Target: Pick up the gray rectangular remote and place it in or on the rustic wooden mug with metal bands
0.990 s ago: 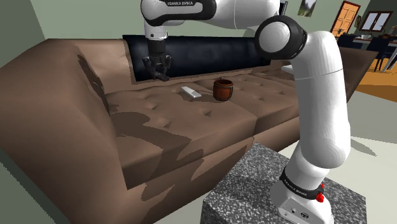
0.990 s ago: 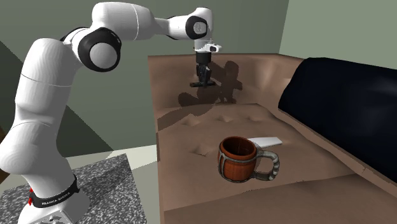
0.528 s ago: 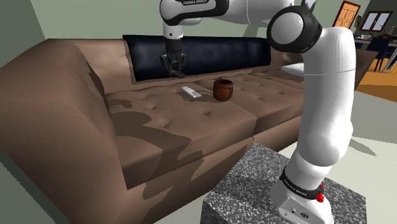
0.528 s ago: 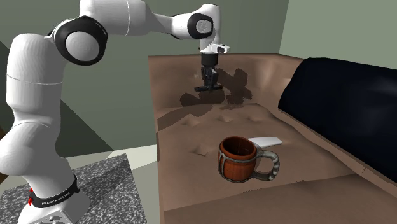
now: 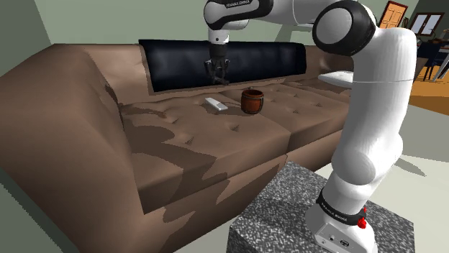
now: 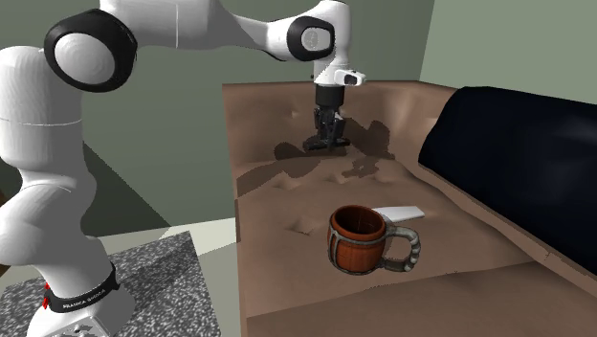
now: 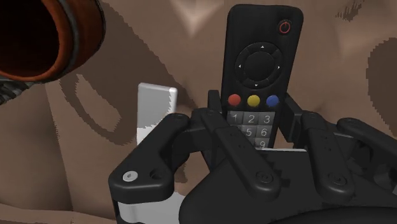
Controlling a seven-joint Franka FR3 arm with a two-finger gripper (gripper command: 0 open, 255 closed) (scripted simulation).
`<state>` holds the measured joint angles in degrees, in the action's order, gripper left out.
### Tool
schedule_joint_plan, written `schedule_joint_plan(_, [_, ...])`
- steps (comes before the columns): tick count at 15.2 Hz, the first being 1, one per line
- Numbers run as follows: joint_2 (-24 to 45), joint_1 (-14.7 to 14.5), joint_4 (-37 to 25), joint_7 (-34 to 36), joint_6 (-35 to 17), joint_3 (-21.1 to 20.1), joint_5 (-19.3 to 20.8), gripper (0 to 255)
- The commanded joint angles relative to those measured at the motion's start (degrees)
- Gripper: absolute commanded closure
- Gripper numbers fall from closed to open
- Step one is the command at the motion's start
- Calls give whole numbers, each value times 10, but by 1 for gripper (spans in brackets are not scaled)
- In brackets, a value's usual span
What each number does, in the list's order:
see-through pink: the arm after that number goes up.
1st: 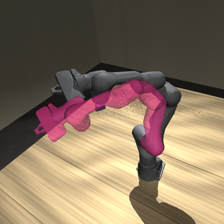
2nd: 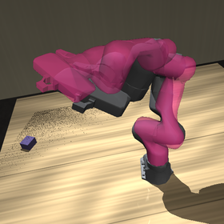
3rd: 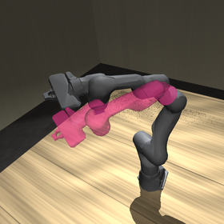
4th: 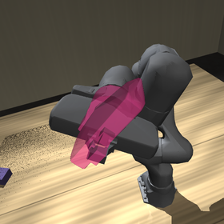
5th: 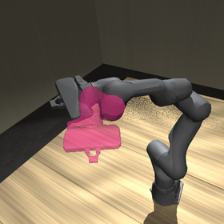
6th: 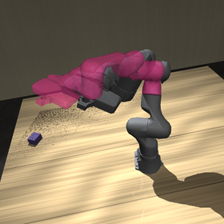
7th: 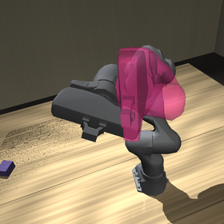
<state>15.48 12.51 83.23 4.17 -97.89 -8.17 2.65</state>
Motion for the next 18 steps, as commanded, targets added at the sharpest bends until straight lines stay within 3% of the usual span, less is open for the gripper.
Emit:
schedule_joint_plan(1, [-6, 17, 11, -26, -6, 9, -3, 255])
schedule_joint_plan(10, [-3, 88, 7, -138, -6, 49, -12, 255])
schedule_joint_plan(18, [39, 151, -54, -235, 11, 83, -20, 255])
